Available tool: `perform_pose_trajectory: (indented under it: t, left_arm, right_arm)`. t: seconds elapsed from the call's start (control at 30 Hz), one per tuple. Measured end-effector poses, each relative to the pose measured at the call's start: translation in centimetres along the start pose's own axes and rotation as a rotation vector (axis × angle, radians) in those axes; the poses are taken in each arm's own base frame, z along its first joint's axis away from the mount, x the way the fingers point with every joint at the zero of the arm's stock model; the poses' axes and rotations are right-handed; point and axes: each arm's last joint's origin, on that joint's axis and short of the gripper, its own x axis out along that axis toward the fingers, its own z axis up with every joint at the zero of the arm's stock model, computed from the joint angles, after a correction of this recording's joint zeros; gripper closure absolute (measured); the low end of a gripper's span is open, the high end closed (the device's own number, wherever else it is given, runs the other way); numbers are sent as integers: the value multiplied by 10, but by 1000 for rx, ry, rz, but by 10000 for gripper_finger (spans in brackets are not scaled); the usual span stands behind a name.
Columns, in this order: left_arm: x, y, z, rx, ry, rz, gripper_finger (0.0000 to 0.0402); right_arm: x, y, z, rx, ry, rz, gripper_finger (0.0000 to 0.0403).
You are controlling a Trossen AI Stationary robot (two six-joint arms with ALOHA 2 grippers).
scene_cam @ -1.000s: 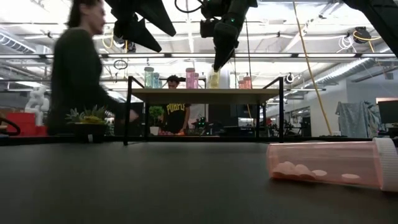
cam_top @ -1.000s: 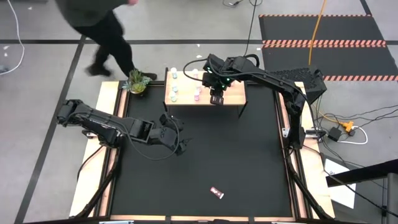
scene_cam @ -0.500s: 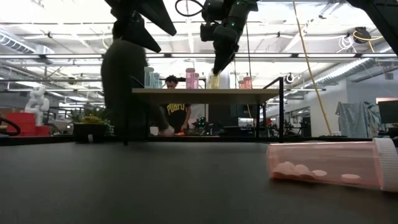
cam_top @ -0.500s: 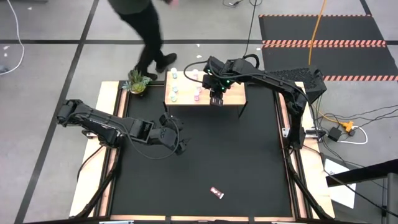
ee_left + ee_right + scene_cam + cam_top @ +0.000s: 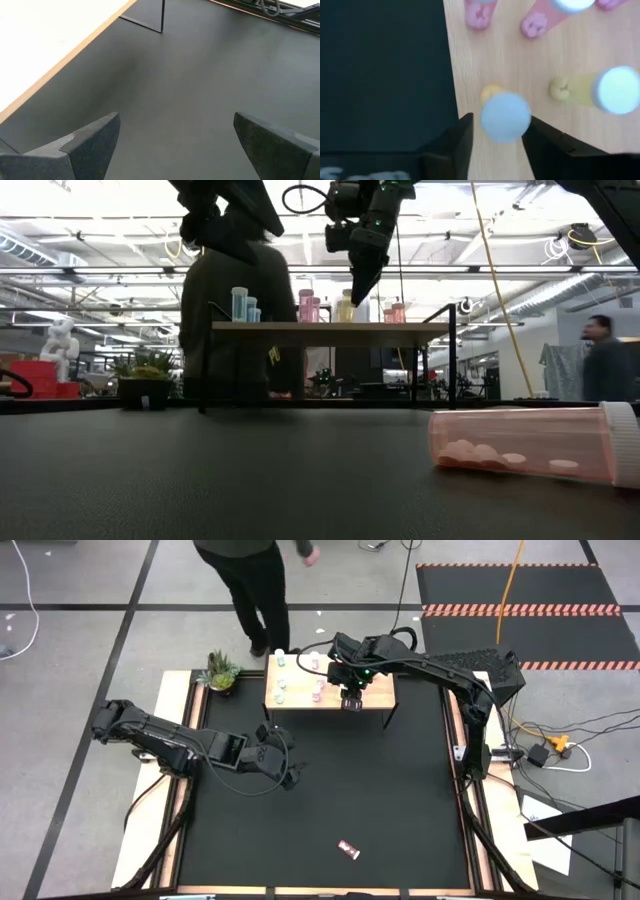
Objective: Pick and place medicine bottles onto shelf by color
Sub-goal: Put the yellow pill bottle aligned with the other yellow pill bottles on the shelf, then put the bottom right pink pill bottle aligned with the other pink pill bottles on the shelf
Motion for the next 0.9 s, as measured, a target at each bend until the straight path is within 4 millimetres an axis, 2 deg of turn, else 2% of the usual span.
perform_pose_trajectory:
  t: [0.2,0.4,0.6,0.73,0.9]
  left_arm:
    - [0,0,0,-13,3,-4,12]
    - [-1,-2,-1,-23,4,-9,12]
    - [-8,-13,-7,48,5,-51,12]
    - [-14,-23,-11,117,-13,-93,12]
    - [-14,-36,-9,210,-83,-151,12]
  right_arm:
    - [-1,-1,2,0,-27,-8,185]
    - [-6,0,1,10,-28,-10,164]
    - [-45,10,-12,124,-61,-14,169]
    - [-67,33,-31,211,-59,8,179]
    - [-75,86,-64,280,-129,73,191]
